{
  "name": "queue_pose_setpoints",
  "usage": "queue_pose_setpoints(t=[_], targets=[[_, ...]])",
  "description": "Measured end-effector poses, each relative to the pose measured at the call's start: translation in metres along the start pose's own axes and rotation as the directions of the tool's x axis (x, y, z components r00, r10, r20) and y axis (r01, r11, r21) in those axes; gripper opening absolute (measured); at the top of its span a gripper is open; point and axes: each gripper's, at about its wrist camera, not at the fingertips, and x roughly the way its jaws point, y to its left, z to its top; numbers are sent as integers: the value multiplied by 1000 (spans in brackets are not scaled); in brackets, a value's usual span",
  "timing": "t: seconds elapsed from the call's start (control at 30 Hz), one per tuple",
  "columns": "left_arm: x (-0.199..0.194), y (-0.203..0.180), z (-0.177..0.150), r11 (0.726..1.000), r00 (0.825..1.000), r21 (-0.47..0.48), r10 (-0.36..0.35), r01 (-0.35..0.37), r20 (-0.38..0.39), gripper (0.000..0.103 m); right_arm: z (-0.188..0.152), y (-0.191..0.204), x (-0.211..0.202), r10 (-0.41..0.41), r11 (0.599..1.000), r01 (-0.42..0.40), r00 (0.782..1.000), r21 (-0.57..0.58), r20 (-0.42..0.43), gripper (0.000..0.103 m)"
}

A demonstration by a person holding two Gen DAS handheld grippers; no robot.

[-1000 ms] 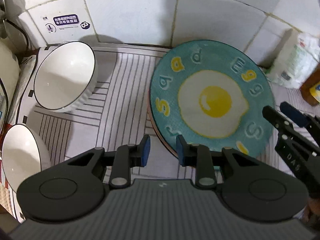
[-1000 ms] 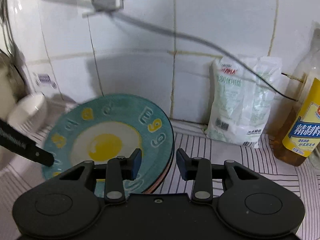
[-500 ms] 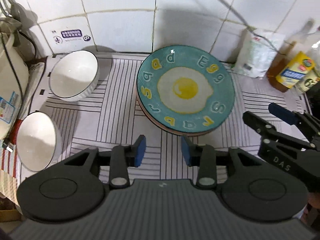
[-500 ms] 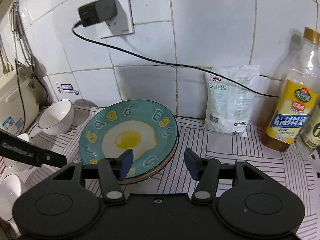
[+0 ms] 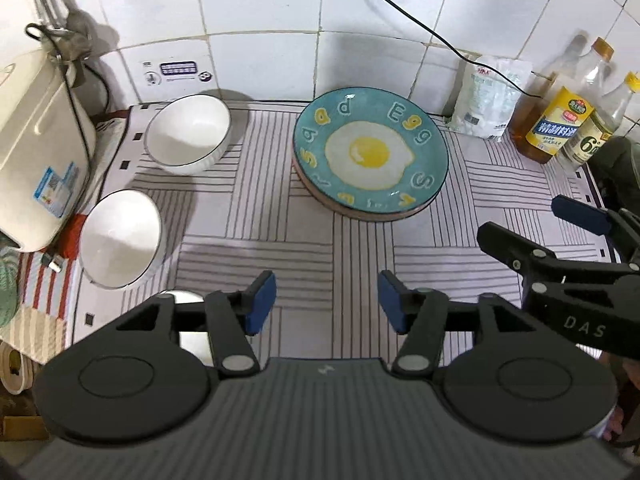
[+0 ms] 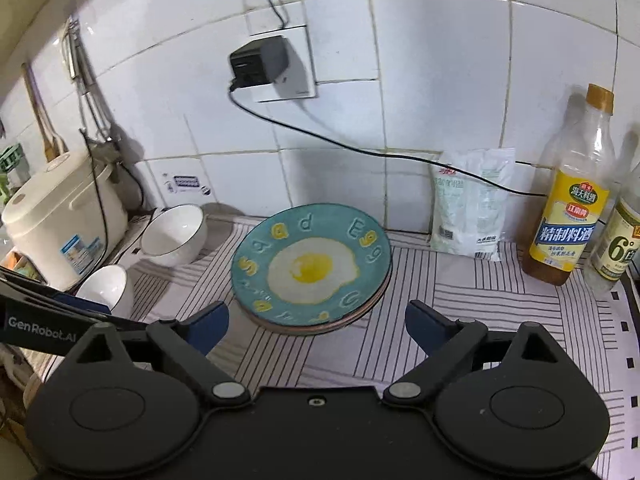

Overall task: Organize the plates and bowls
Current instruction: 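Move both grippers to the white black-rimmed bowl beside the plates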

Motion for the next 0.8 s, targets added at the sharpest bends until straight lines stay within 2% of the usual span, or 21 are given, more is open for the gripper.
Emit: queue_pose_setpoints(t=[0.23, 0.33, 0.4, 0.53, 0.8], targets=[[-22, 12, -26, 999, 999, 15, 30, -30, 24, 74, -12, 22, -24, -8, 998, 8, 1000, -59, -2, 97], [-29, 20, -37, 999, 999, 7, 39, -39, 26, 78, -18, 32, -33, 16, 996, -16, 1000, -83, -4, 97], [-31, 28, -43, 999, 999, -31, 36, -36, 18, 80, -23, 38, -38, 36, 994, -36, 999, -99, 1, 97], [-32, 40, -56, 997, 998, -55, 54, -53, 16, 81, -33, 47, -45, 132, 988, -130, 991, -82, 17, 97], [-28, 55, -76, 995, 996, -51, 89, -88, 11, 87, -59, 83, -48, 188, 956, -172, 981, -237, 43, 97]])
